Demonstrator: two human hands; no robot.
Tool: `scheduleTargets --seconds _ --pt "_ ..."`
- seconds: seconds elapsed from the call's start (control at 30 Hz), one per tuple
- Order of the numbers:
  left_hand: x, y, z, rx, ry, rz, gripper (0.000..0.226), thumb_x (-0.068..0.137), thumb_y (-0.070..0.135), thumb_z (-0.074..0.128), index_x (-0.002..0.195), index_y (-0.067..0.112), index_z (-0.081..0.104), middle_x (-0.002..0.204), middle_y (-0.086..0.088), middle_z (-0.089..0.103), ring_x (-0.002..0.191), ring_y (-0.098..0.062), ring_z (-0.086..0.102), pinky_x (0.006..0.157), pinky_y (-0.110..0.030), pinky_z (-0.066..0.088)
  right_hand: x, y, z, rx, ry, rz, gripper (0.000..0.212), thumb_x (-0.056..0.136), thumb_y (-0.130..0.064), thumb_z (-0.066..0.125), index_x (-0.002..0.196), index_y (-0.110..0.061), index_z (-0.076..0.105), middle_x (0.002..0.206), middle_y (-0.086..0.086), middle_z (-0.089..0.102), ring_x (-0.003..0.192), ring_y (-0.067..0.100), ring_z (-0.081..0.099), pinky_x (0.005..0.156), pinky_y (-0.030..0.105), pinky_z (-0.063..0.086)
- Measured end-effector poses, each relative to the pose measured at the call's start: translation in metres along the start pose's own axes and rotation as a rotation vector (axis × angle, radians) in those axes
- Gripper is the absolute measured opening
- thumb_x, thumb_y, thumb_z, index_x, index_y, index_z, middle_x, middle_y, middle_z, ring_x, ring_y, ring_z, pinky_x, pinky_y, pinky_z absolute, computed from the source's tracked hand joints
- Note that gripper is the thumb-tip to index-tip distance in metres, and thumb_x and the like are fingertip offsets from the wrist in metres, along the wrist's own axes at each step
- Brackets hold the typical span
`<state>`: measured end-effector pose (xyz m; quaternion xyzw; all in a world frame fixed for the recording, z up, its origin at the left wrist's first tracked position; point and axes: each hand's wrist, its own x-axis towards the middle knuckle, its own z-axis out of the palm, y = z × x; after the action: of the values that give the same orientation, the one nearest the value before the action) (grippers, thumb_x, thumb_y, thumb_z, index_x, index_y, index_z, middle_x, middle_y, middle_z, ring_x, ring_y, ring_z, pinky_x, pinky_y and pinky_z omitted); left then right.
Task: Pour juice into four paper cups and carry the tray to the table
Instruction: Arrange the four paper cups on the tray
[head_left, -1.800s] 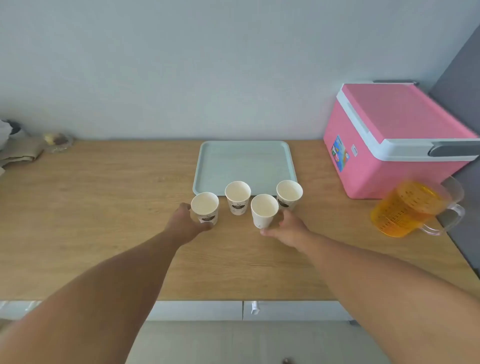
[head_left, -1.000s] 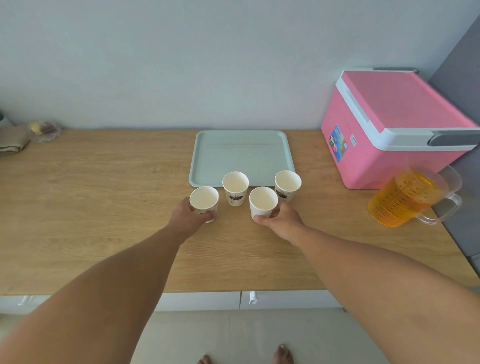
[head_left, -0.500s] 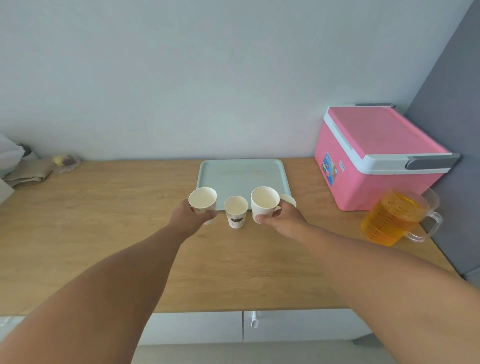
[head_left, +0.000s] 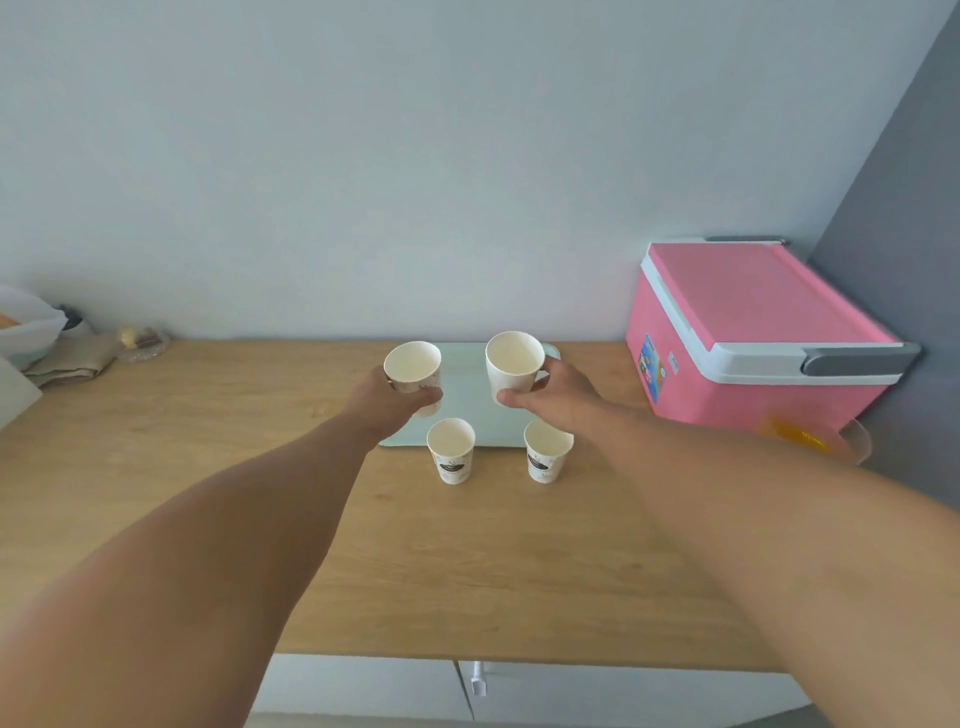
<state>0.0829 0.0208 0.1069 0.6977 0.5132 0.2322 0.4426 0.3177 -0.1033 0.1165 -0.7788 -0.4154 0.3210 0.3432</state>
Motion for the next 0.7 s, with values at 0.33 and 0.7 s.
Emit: scheduleTargets --seconds 0.33,0.7 --pt "0.044 -0.009 0.015 0.050 -0.035 -0.004 0.048 0.080 0.034 0.086 0.122 0.025 0.065 0.109 0.009 0.070 0.104 -0.017 0.064 0.076 -0.026 0.045 0.048 0.019 0.008 0.001 -0.042 0.056 0.071 0.077 -0.053 0.085 0.139 -0.036 0.057 0.110 -0.010 0.065 0.108 0.015 0.064 0.084 0.030 0.044" --pt "0.144 -0.034 0.019 0.144 -0.173 0.011 0.049 0.077 0.044 0.085 0.119 0.026 0.067 0.103 0.007 0.070 0.098 -0.018 0.064 0.064 -0.021 0.040 0.116 0.024 0.027 0.014 0.049 0.191 0.063 0.078 -0.050 0.086 0.131 -0.033 0.059 0.107 -0.007 0.068 0.093 0.004 0.062 0.075 0.028 0.045"
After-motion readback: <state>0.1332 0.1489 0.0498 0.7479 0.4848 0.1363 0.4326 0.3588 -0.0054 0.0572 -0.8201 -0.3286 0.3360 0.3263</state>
